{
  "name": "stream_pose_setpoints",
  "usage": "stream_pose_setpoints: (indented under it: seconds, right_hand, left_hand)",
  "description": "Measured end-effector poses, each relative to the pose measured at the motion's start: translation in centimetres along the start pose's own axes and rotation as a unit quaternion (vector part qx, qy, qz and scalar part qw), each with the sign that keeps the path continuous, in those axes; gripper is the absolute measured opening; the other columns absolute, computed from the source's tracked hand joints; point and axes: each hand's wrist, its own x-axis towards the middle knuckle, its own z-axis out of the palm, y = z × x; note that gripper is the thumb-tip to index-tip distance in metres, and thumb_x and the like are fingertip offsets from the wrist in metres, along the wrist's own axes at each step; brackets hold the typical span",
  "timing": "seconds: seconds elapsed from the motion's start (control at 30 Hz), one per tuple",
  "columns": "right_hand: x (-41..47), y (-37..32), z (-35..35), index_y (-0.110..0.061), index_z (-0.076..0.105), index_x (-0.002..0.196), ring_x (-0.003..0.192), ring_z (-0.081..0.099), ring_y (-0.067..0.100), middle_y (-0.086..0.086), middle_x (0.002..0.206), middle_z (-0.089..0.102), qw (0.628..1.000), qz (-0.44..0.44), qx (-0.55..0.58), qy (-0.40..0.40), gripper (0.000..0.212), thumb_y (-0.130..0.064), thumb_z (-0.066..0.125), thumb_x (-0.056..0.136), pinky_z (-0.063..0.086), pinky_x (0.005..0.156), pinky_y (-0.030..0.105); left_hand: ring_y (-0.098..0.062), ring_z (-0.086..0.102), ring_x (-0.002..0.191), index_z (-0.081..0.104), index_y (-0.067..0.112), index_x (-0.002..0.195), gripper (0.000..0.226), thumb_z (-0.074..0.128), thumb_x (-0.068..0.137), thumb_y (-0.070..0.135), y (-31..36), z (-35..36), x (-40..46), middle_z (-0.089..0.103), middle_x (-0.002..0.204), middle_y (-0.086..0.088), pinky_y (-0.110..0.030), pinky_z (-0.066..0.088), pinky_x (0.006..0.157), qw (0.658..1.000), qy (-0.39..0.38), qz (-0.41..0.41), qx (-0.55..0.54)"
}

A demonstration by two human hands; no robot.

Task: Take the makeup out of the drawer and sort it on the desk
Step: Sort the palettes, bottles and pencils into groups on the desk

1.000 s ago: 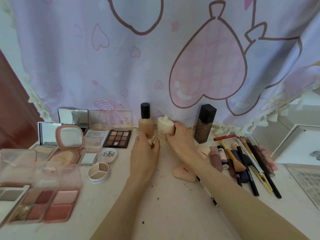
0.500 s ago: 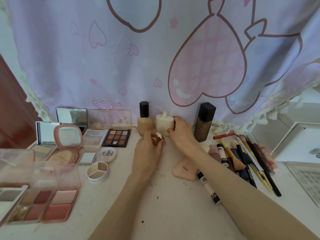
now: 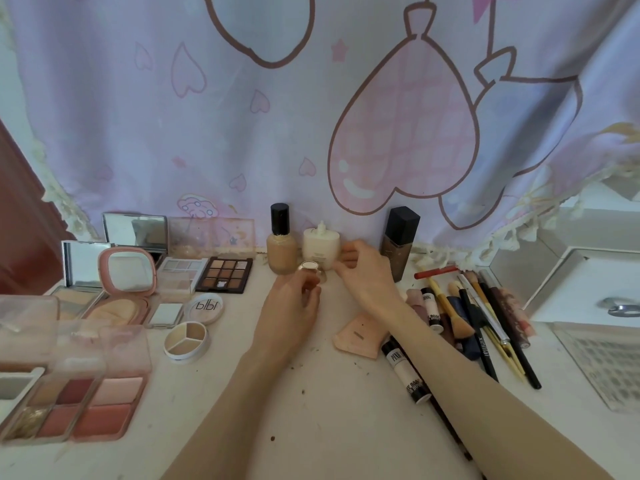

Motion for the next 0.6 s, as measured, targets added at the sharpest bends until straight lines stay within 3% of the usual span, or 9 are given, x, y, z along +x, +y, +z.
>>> stream_pose_setpoints:
  seconds: [0.1, 0.17, 0.23, 0.37, 0.47, 0.6]
  right_hand:
    - [-1.9, 0.4, -2.3, -0.013, 0.059, 0.105, 0.088, 0.054, 0.008, -0.007, 0.093, 0.058, 0.998, -0.028, -0.011, 0.050, 0.017, -0.017, 0.059, 0.089, 0.040, 0.075, 0.013]
    - [-2.7, 0.9, -4.1, -0.015, 0.055, 0.095, 0.082, 0.053, 0.009, -0.009, 0.082, 0.053, 0.993, -0.020, -0.017, 0.111, 0.010, -0.019, 0.061, 0.088, 0.038, 0.068, 0.015]
    - [-2.8, 1.8, -5.4, -0.016, 0.048, 0.095, 0.083, 0.053, 0.013, -0.008, 0.081, 0.050, 0.987, 0.001, -0.022, 0.158, 0.019, -0.021, 0.064, 0.086, 0.037, 0.063, 0.017]
    - [-1.2, 3.5, -5.5, -0.006, 0.051, 0.109, 0.101, 0.052, 0.024, 0.009, 0.104, 0.054, 0.981, 0.036, -0.098, 0.163, 0.044, -0.036, 0.068, 0.080, 0.045, 0.082, 0.033]
    - [0.2, 4.0, -5.1, -0.006, 0.059, 0.098, 0.097, 0.053, 0.028, 0.011, 0.098, 0.059, 0.963, 0.018, -0.218, 0.157, 0.048, -0.049, 0.063, 0.080, 0.047, 0.084, 0.042]
    - [1.1, 4.3, -5.0, -0.008, 0.061, 0.089, 0.092, 0.057, 0.029, 0.010, 0.091, 0.063, 0.964, 0.005, -0.211, 0.164, 0.037, -0.044, 0.060, 0.083, 0.049, 0.081, 0.045]
  left_hand:
    - [-0.017, 0.053, 0.093, 0.063, 0.013, 0.104, 0.017, 0.056, 0.089, 0.015, 0.4, -0.2, -0.4, 0.062, 0.098, -0.003, -0.019, 0.036, 0.075, 1.000, -0.010, 0.005, 0.014]
    - [-0.020, 0.053, 0.096, 0.063, 0.013, 0.106, 0.019, 0.054, 0.090, 0.017, 0.7, -0.4, -0.7, 0.062, 0.100, -0.005, -0.026, 0.040, 0.081, 0.998, -0.029, 0.022, 0.042]
    - [-0.022, 0.053, 0.102, 0.064, 0.012, 0.106, 0.020, 0.052, 0.091, 0.018, 0.7, -0.3, -1.0, 0.062, 0.107, -0.003, -0.032, 0.040, 0.087, 0.994, -0.055, 0.056, 0.082]
    - [-0.017, 0.047, 0.119, 0.062, 0.017, 0.116, 0.027, 0.050, 0.092, 0.024, 0.8, 0.0, -1.2, 0.056, 0.125, 0.003, -0.030, 0.035, 0.096, 0.979, -0.114, 0.109, 0.131]
    - [-0.011, 0.039, 0.128, 0.055, 0.022, 0.126, 0.034, 0.047, 0.094, 0.029, 0.8, -0.2, -1.0, 0.047, 0.138, 0.007, -0.026, 0.027, 0.102, 0.972, -0.148, 0.118, 0.141]
    - [-0.005, 0.028, 0.134, 0.046, 0.027, 0.134, 0.038, 0.042, 0.096, 0.033, 0.7, -0.6, -0.9, 0.036, 0.145, 0.013, -0.021, 0.019, 0.104, 0.965, -0.170, 0.128, 0.153]
